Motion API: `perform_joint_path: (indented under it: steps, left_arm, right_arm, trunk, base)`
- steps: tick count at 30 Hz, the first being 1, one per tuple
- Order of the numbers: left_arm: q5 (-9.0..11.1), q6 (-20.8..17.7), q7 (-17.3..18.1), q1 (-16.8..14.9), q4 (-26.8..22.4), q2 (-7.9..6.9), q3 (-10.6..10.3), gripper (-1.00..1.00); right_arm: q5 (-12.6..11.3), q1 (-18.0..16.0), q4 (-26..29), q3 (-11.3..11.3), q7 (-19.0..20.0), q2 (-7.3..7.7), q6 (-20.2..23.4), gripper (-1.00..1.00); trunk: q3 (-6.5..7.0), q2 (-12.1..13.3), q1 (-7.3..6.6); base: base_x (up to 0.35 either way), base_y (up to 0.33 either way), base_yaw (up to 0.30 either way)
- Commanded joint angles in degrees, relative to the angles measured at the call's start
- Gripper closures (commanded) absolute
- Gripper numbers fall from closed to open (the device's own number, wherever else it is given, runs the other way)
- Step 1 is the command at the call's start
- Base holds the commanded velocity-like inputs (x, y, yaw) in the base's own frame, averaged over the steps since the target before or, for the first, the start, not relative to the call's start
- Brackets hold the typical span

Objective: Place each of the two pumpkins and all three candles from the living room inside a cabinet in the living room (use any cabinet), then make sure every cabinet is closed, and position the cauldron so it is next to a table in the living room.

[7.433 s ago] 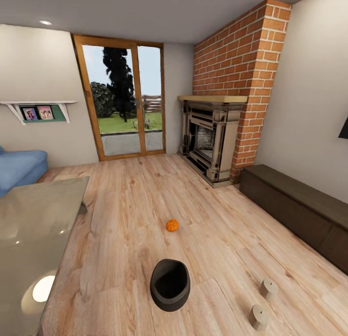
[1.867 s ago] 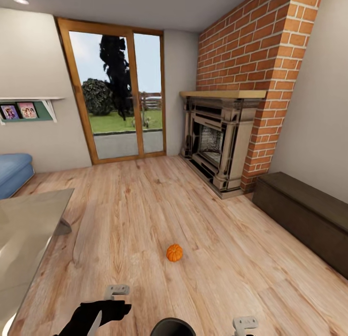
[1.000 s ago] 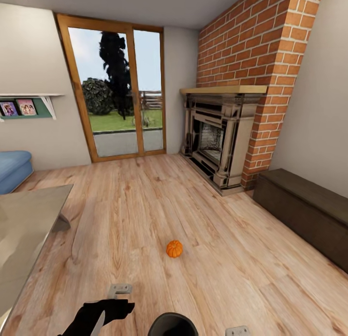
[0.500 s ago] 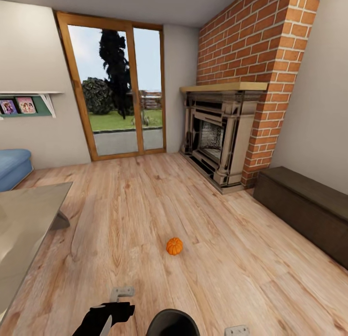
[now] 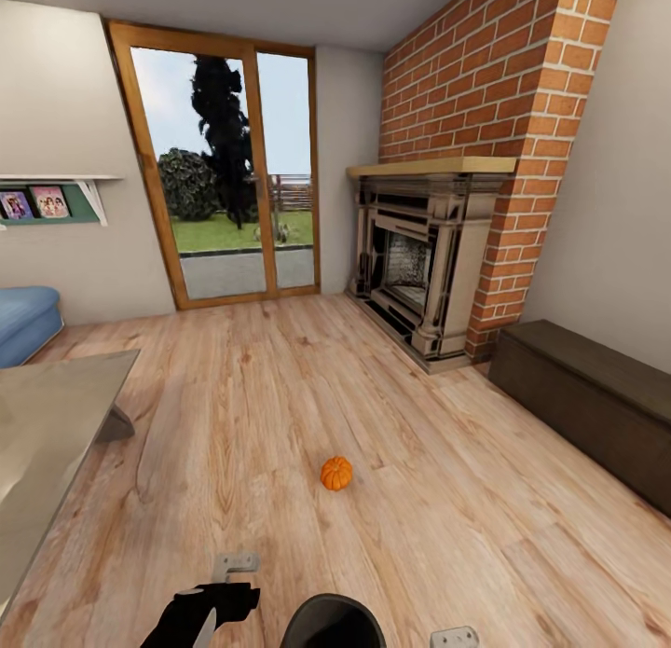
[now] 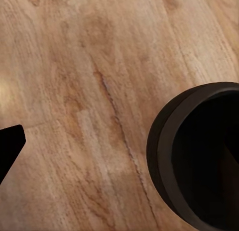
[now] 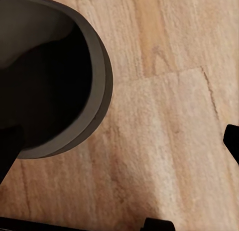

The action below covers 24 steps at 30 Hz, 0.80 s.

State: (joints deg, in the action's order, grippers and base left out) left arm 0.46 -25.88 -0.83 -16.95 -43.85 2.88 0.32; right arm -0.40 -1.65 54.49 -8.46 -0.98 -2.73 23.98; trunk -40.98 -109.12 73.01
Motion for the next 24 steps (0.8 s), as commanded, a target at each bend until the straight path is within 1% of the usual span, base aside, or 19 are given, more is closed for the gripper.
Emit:
perform_joint_path:
  steps: [1, 17, 18, 24]
  left_arm:
    - [0.06, -0.31, -0.1, -0.01, -0.09, 0.02, 0.03, -1.0]
    - [0.08, -0.27, -0.05, -0.01, -0.04, 0.05, -0.19, -1.0]
    - [0.09, -0.25, -0.03, -0.01, 0.02, 0.09, -0.27, -1.0]
    - [-0.06, 0.33, 0.28, -0.01, 2.5, 2.02, -0.82, -1.0]
  right_arm:
    - [-0.04, -0.02, 0.09, -0.06, -0.1, 0.01, 0.25, -1.0]
    - [-0.04, -0.02, 0.01, -0.15, -0.1, 0.01, -0.88, -1.0]
    - [-0.04, -0.02, 0.01, -0.15, -0.09, 0.01, -0.99, -1.0]
    - [-0.04, -0.02, 0.0, -0.15, -0.02, -0.01, -1.22, -1.0]
  trunk:
    - [-0.24, -0.43, 0.21]
    - [-3.11, -6.85, 3.73]
    - [-3.11, -6.85, 3.73]
    - [-3.11, -6.85, 3.73]
  base:
    - [0.0, 0.0, 0.0]
    - [0.0, 0.0, 0.0]
    - [0.0, 0.0, 0.0]
    - [0.0, 0.0, 0.0]
